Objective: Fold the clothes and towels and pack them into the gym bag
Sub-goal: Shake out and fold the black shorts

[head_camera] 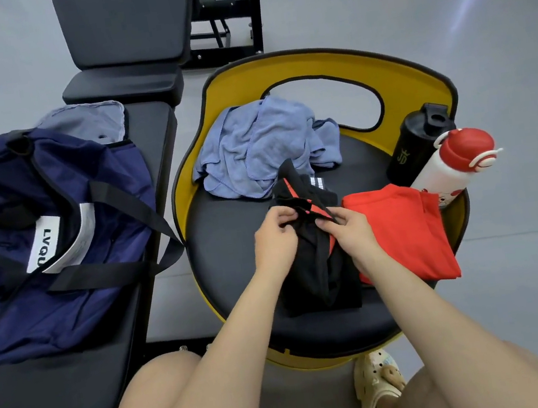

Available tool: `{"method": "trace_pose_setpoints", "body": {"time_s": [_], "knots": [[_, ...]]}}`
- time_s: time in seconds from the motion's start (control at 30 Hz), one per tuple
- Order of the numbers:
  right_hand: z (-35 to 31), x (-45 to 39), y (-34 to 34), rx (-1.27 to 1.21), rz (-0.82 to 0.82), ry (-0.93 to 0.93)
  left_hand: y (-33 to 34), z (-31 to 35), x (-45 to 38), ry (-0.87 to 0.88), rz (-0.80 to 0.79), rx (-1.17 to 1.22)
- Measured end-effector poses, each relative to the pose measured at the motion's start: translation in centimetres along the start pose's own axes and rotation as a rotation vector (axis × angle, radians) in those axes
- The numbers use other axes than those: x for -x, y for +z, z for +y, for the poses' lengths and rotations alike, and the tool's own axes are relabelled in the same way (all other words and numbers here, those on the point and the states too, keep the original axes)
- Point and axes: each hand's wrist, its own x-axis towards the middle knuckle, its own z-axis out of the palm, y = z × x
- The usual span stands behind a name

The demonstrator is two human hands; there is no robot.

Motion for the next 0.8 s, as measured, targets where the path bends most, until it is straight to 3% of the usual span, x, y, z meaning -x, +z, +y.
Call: {"method": "trace_pose_setpoints", "body": {"time_s": [0.1,0.2,0.4,0.6,0.73,0.8], "knots": [[-0.1,-0.5,-0.2,-0.015,0.090,0.045,-0.4,-1.7,-1.1,-0.104,0.117,-0.104],[0.4,-0.7,-0.6,0.080,0.122,0.069,-0.3,-2.2,-2.1,-0.125,-0.011,0.004],[0.6,-0.7,-1.2,0.376,0.155,0.020,-0.9,-1.0,-4.7,0.148,-0.007,-0.206],[0.4,-1.6,-1.0,0.519,0.215,-0.099,-1.4,-0.4,-6.8,0.468,-0.168,-0.474],[0.4,-2.4,-1.1,0.629,0.230,-0.064,-1.9,1.0,-8.0,0.599,-0.279,-0.531],[0.3,-2.6,-1.1,0.671,0.233,-0.049,-2.0,1.5,-8.3,0.574,-0.304,-0.519]]}}
